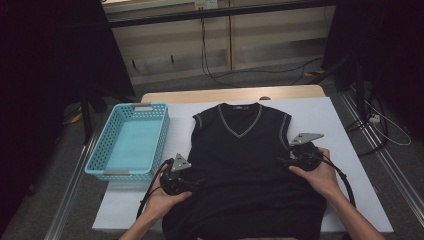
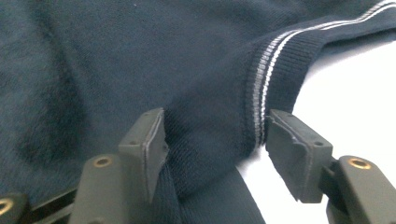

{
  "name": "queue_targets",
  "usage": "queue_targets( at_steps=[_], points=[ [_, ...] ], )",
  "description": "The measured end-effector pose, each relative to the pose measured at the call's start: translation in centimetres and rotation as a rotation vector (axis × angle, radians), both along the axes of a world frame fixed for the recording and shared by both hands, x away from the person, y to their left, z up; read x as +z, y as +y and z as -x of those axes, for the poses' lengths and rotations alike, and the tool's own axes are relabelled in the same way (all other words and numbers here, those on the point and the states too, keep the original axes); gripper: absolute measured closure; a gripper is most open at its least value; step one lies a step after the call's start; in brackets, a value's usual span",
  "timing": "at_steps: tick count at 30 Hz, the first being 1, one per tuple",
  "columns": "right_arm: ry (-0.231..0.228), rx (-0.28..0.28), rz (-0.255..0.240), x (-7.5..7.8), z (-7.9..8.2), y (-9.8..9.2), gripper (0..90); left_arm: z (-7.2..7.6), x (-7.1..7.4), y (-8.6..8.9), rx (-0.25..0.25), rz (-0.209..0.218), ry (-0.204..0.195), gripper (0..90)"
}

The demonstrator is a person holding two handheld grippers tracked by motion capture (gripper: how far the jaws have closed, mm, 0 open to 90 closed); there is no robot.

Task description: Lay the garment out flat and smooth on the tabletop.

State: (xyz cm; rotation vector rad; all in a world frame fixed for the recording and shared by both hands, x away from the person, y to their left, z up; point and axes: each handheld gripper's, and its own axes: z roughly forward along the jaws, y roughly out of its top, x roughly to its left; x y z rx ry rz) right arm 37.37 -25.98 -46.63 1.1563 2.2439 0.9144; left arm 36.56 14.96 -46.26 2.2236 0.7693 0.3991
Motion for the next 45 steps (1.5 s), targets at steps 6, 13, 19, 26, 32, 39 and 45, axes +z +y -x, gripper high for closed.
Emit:
queue_targets(
  at_steps=[6,13,19,26,32,39,45],
  points=[
    [-0.046,-0.008,-0.081,1.2,1.2,-2.0,46.2,0.0,-0.1,0.2,0.004,0.015,-0.012,26.0],
    [-0.005,-0.071,-0.091,0.8,1.0,-4.0,66.3,0.1,0.2,0.4,0.014,0.042,-0.030,15.0],
    [0.068,-0.023,-0.074,-0.4,0.7,-3.0,66.6,0.1,0.4,0.6,0.029,0.052,-0.045,11.6],
    [0.076,-0.024,-0.017,0.1,1.6,-2.6,87.7,0.1,0.4,0.7,0.033,0.051,-0.044,11.9],
    [0.042,-0.124,0.016,0.6,3.3,-5.5,88.2,0.1,0.4,0.8,0.038,0.048,-0.050,11.9],
    [-0.015,-0.257,0.018,1.4,5.5,-9.0,88.2,0.0,0.4,0.7,0.041,0.040,-0.053,11.9],
    [-0.044,-0.235,0.002,1.7,4.4,-8.0,72.6,-0.2,0.4,0.9,0.053,0.044,-0.055,11.9]
  ],
)
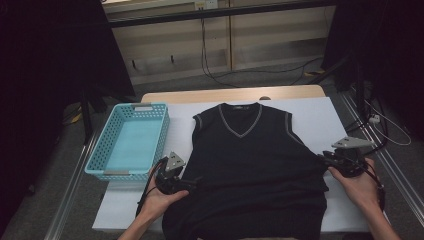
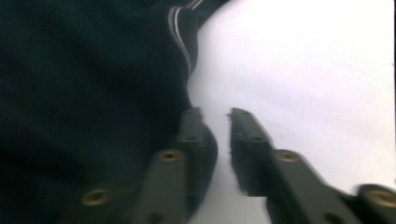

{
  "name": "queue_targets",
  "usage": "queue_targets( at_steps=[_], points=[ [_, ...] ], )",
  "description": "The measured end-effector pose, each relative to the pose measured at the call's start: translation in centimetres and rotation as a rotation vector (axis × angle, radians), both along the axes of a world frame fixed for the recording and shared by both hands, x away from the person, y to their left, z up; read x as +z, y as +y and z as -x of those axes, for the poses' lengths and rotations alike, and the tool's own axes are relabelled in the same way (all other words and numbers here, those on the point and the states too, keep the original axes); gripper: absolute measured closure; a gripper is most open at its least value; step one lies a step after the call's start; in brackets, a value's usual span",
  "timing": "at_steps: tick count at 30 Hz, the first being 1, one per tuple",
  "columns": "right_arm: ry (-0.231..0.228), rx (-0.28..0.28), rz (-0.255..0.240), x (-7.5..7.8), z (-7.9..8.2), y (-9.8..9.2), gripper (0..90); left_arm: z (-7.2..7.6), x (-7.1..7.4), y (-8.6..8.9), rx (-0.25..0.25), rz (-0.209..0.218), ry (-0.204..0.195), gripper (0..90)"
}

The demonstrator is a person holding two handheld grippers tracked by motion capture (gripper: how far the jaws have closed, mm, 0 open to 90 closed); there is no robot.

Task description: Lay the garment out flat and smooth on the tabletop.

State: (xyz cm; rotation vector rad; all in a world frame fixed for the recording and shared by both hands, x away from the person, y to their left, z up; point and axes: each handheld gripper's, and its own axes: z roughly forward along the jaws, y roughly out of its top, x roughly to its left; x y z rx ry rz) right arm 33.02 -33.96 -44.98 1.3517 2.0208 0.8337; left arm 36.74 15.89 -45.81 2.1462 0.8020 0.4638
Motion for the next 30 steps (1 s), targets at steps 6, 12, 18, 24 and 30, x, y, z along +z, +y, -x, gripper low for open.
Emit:
queue_targets(
  at_steps=[6,12,18,24,30],
  points=[
    [0.001,-0.015,-0.016,-0.2,-3.1,0.2,71.0,0.0,-0.1,-0.1,-0.006,-0.005,-0.004,12.1],
    [0.013,0.081,-0.037,-0.8,-4.0,2.4,56.2,0.0,-0.1,-0.2,-0.008,-0.007,0.000,12.1],
    [0.035,0.145,-0.040,-1.5,-4.3,3.7,53.1,0.1,-0.1,-0.3,-0.013,-0.011,-0.002,12.3],
    [0.022,0.210,-0.059,-1.1,-3.6,4.4,54.8,0.0,-0.1,-0.2,-0.013,-0.012,0.001,12.3],
    [0.052,0.242,-0.111,-1.5,-3.8,4.1,54.7,0.1,-0.2,-0.3,-0.018,-0.018,-0.001,12.4]
  ],
)
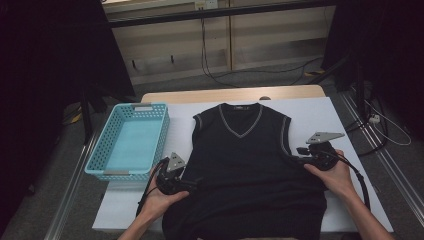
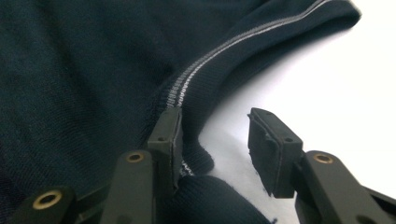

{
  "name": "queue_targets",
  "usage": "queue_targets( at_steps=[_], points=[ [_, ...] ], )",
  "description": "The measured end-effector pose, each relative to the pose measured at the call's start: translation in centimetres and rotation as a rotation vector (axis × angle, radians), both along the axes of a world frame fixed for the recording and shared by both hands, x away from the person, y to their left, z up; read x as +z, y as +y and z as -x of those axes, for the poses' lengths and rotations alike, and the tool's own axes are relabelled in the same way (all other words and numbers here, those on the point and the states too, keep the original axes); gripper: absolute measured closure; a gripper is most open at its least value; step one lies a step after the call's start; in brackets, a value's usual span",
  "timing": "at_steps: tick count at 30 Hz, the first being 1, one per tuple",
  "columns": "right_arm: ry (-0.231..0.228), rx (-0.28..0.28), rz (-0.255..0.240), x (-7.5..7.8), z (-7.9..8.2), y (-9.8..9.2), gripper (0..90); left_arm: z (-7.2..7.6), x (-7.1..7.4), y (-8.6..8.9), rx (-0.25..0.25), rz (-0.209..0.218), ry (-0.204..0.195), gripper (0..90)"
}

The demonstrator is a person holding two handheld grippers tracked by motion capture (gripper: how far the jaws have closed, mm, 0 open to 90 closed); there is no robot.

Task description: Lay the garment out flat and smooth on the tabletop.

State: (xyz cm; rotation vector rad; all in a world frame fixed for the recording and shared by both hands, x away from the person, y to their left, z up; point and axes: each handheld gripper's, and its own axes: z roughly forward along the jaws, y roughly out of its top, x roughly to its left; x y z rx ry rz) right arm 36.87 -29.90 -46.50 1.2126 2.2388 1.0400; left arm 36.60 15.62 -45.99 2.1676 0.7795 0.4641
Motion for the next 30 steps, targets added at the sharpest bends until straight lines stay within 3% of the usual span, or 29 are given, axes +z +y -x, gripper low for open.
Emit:
queue_targets(
  at_steps=[4,8,10,12,16,22,24,30],
  points=[
    [0.050,0.019,-0.063,-0.6,-0.8,-0.4,54.9,-0.1,-0.1,-0.2,-0.004,-0.001,0.003,12.4],
    [0.097,0.073,-0.130,-0.7,-0.9,-0.5,80.5,-0.2,-0.2,-0.3,-0.005,-0.003,0.002,12.7],
    [0.078,0.064,-0.092,-0.6,-0.7,-0.2,87.9,-0.1,-0.1,-0.2,-0.004,-0.002,0.003,12.8],
    [0.044,0.037,-0.029,-0.3,-0.5,0.2,89.4,-0.1,-0.1,-0.1,0.000,0.001,0.001,12.8],
    [-0.028,-0.076,0.056,0.4,-0.3,-0.5,89.9,-0.1,0.0,0.0,0.003,0.001,0.000,12.8],
    [-0.063,-0.247,0.120,0.8,-0.5,-3.4,90.0,-0.1,-0.1,-0.1,0.002,-0.002,0.002,12.8],
    [-0.066,-0.277,0.117,1.0,-0.8,-4.1,90.0,-0.1,0.0,-0.1,0.003,0.000,0.001,12.8],
    [-0.047,-0.343,0.236,0.1,-1.5,-4.8,90.0,0.0,0.1,0.3,0.012,0.004,0.001,12.7]
  ],
)
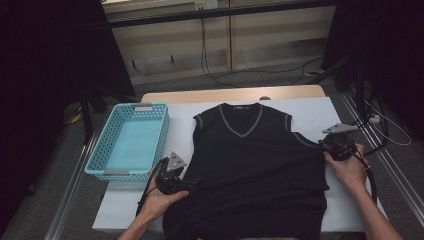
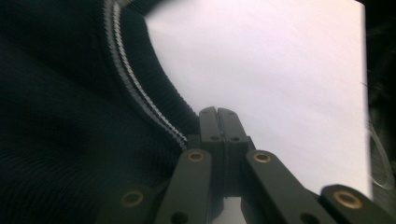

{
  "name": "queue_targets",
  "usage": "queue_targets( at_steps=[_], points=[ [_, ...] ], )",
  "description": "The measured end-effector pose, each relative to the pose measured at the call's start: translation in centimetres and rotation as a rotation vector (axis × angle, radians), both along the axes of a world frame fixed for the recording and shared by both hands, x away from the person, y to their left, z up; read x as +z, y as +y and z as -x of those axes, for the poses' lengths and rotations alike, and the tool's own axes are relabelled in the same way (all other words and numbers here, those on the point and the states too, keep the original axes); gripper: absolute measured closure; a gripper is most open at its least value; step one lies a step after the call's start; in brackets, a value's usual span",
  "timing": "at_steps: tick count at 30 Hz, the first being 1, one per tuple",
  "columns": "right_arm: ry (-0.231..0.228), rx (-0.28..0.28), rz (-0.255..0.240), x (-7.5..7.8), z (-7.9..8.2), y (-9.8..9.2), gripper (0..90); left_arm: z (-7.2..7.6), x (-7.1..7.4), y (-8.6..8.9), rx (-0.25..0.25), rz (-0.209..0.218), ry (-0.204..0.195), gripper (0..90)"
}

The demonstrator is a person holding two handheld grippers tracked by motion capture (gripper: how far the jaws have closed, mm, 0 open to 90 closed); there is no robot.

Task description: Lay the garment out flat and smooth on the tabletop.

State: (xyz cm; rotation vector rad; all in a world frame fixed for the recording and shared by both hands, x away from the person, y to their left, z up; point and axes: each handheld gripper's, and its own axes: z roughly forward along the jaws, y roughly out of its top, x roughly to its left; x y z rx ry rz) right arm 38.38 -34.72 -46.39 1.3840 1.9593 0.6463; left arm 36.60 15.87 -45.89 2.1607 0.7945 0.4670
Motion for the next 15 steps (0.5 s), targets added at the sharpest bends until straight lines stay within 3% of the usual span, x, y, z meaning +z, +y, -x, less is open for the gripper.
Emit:
queue_targets(
  at_steps=[8,10,12,15],
  points=[
    [-0.008,-0.131,-0.002,0.1,0.5,-3.8,90.0,0.1,0.0,0.5,0.021,-0.002,0.004,16.5],
    [-0.005,-0.137,-0.005,0.1,0.7,-4.1,90.0,0.0,0.0,0.5,0.033,-0.009,0.011,21.3],
    [-0.002,-0.108,-0.005,0.0,0.6,-3.8,90.0,-0.1,0.0,0.4,0.040,-0.005,0.010,26.9],
    [-0.023,-0.050,-0.062,0.0,0.9,-3.4,85.0,-0.2,0.3,0.4,0.049,0.013,0.009,36.3]
  ],
)
